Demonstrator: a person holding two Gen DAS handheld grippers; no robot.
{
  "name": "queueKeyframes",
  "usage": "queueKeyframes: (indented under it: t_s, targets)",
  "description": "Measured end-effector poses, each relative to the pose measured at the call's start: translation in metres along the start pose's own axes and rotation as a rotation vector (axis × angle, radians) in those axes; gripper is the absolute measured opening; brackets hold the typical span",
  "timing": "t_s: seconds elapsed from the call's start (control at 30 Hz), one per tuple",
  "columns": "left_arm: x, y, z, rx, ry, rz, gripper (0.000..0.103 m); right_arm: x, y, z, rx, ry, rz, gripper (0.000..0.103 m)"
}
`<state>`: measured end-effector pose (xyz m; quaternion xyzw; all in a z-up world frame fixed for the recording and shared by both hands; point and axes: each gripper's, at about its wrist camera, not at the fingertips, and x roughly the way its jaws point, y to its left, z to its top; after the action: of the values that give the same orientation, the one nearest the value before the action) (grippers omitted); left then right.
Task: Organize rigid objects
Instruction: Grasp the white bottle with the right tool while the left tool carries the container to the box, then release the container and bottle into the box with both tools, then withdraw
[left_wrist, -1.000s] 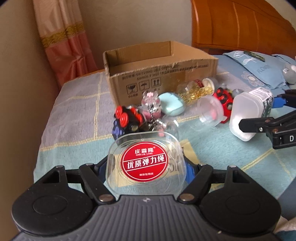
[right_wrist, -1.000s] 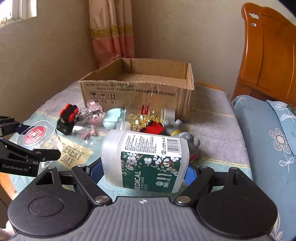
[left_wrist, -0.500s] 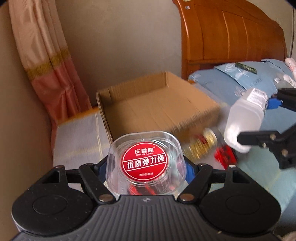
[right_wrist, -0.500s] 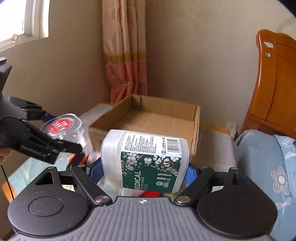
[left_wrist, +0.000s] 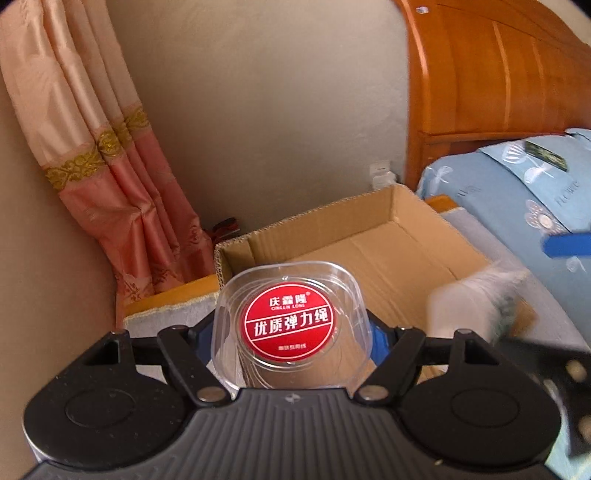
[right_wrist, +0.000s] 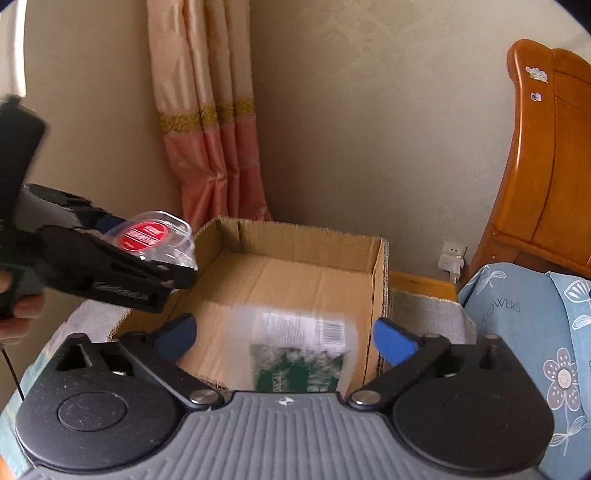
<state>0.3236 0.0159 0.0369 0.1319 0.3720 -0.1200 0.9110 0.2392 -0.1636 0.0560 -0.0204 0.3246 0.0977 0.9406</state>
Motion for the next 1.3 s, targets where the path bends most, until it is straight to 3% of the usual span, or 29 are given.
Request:
queueKeyframes:
  t_s: [0.13,0.23,0.67,1.07,1.3]
  targets:
    - [0.017,0.003,0.009,-0.005,-0.005,0.013,0.093,-0.001,-0.003,-0.007,0.013,0.006,0.011,0.103]
    - [0.019,0.005,0.011,-0.012,-0.012,0.043,0.093,-0.002,-0.004,-0.015,0.015,0.027,-0.012,0.103]
    - [-0.040,-0.015,-0.024,0.014,-0.043,-0.019,0.096,-0.035,-0.007,-0.045,0.052,0.051,-0.063,0.103]
    - [-0.081,-0.037,-0.097,0.007,-0.049,0.038,0.096,-0.023,-0.039,-0.087,0.288,0.187,-0.179,0.103]
    - [-0.097,-0.039,-0.131,-0.071,-0.057,0.028,0.096,-0.003,-0.044,-0.099,0.366,0.255,-0.198,0.103]
